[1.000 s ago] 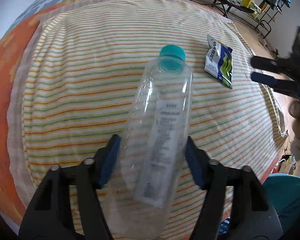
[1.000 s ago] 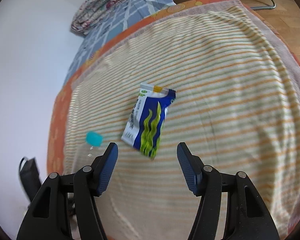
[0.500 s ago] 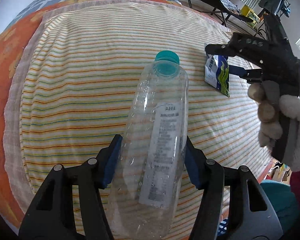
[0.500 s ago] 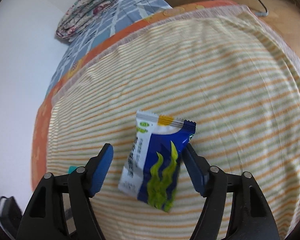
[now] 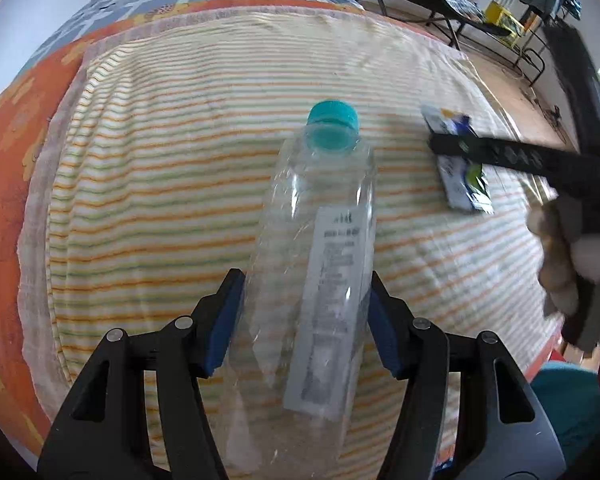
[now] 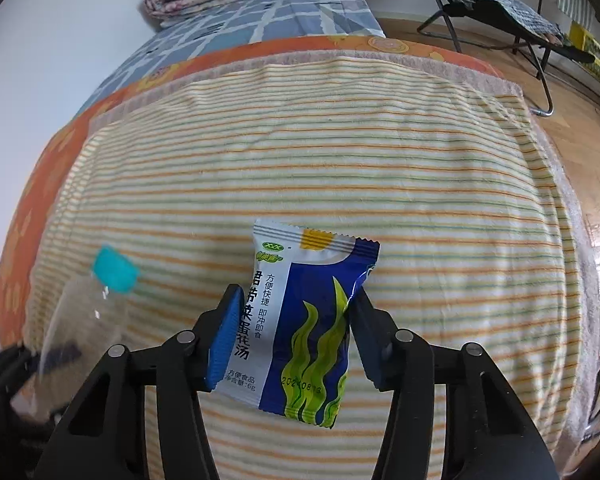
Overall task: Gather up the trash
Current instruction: 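Carry the bottle and wrapper with both tools over the blue basket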
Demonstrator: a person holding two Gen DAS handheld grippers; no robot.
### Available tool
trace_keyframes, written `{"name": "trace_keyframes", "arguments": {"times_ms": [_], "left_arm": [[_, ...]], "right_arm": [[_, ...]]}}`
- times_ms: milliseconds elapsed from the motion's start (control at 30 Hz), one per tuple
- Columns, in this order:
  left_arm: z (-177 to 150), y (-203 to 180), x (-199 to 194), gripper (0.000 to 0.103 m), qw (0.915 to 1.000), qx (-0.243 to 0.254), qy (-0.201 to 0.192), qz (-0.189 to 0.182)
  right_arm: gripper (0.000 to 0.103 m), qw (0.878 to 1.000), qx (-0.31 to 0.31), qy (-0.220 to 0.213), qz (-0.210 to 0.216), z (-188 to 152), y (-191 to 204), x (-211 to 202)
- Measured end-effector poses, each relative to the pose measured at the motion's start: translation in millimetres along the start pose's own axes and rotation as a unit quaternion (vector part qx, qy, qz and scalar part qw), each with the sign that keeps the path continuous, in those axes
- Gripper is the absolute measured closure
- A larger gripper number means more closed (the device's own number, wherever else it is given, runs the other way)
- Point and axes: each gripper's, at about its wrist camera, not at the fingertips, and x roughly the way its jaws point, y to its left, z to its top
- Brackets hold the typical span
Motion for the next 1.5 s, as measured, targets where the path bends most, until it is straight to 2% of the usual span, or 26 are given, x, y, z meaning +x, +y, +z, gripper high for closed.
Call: {"name": "trace_keyframes", "arguments": {"times_ms": [267, 533, 1033, 1200, 1367, 1500], "left_arm": [[5, -10, 5, 0.045, 0.9999, 0.001, -0.011, 0.008], [-7, -21, -35, 0.045, 0.9993, 0.008, -0.035, 0.008], [-77, -70, -127, 0.045, 0.9953, 0.027, -0.092, -0.014], [-102, -86, -139, 0.045, 0.9941, 0.028, -0.101, -0.027], [-125, -97, -139, 0.045, 0.9939, 0.015, -0.102, -0.040], [-142, -106, -131, 0.045, 0.9945, 0.018, -0.096, -0.036]], "right_arm": [[0.054, 0.999, -0.051, -0.017, -0.003, -17, 14, -31], [0.054, 0.994, -0.096, -0.047, 0.007, -38, 23, -84], [0.054, 0.987, -0.125, -0.083, 0.051, -112, 20, -179], [0.054, 0.985, -0.132, -0.096, 0.061, -139, 21, -200], [0.054, 0.985, -0.125, -0.087, 0.084, -167, 20, -206], [0.054, 0.986, -0.123, -0.071, 0.087, -191, 21, -201]]}}
